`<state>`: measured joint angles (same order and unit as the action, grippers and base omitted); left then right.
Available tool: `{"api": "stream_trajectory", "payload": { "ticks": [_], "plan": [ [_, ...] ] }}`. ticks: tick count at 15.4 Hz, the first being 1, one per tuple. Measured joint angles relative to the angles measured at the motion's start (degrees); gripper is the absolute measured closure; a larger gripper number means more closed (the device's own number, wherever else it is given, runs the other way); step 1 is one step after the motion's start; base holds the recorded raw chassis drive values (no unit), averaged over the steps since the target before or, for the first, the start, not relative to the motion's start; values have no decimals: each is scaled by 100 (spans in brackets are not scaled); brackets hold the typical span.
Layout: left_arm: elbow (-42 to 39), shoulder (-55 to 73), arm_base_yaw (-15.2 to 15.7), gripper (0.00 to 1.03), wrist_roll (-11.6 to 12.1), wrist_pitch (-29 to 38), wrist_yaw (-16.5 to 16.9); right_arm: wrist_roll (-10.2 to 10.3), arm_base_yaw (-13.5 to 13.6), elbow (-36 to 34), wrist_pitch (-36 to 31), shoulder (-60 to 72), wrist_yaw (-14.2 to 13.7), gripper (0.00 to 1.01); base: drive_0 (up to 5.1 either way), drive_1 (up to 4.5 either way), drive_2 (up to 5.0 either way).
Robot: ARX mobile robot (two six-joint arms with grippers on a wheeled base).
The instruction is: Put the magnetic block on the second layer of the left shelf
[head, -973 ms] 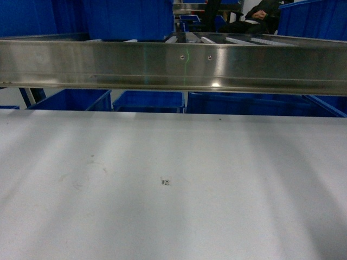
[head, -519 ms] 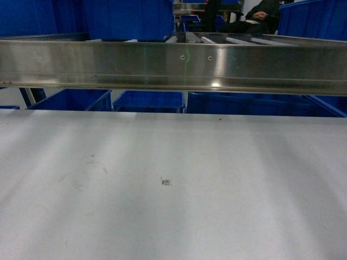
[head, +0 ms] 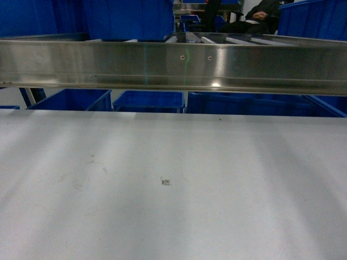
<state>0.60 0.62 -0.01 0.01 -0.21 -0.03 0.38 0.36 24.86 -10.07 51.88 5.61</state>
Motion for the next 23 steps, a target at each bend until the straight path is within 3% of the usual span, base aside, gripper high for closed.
{"api": "stream_trajectory", "payload": {
  "ticks": [23],
  "plan": [
    [0,0,0,5,-2,-2,2,0,0,-11,0,-22,20,67,-22,11,11]
  ]
}}
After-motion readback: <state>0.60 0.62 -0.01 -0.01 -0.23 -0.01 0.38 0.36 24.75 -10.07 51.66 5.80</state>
